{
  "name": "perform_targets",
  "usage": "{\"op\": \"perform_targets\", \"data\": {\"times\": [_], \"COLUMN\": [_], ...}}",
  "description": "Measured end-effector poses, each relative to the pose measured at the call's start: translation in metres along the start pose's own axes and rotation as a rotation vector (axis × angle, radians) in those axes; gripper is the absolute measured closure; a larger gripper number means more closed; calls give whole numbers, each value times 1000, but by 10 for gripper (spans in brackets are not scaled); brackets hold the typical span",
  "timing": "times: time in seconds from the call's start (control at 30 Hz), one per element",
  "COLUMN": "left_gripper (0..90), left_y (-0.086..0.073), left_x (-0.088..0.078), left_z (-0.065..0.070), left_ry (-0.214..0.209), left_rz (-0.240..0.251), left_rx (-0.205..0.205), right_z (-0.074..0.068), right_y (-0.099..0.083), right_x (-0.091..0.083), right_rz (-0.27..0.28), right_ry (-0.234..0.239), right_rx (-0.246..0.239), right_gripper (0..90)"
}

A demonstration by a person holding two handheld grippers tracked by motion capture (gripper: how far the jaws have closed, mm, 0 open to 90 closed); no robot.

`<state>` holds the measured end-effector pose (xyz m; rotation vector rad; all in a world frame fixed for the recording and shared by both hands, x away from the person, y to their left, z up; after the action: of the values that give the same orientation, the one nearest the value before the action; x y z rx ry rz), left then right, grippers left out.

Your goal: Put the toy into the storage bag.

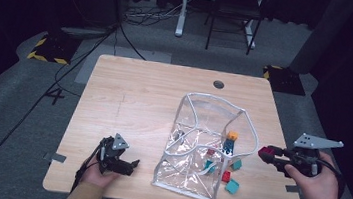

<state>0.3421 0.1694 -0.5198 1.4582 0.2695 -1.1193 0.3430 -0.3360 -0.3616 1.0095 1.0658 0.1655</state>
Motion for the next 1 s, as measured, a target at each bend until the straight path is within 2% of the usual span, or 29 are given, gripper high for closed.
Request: {"op": "perform_targets", "data": {"times": [0.23,0.5,0.7,0.8,1.0], "left_gripper": [44,52,52,52,52], "left_y": [0,0,0,0,1], "left_x": [0,0,0,0,0], "left_z": [0,-1,-1,-1,-1], "left_ry": [1,4,4,4,5], "left_rz": [1,3,3,4,4], "left_rx": [0,-7,-7,-9,-8], "right_z": [3,6,8,11,13], "right_y": [22,45,61,72,88], "right_x": [-17,-23,-21,-15,-3], "right_rz": [43,68,90,111,114], "right_ry": [2,12,21,29,39], "right_rx": [-14,-37,-48,-41,-49], "right_gripper": [590,590,591,590,590]}}
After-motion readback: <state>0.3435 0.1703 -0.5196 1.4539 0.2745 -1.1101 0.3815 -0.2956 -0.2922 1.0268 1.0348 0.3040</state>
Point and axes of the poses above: each handheld gripper's, and its own axes: x roughly forward along the jaws, y roughly out of its top, z roughly to its right, the point moved 2 cm from there along x, roughly forward along the jaws, and after that the axes turned 14 degrees about -x, right-handed, at the moved point
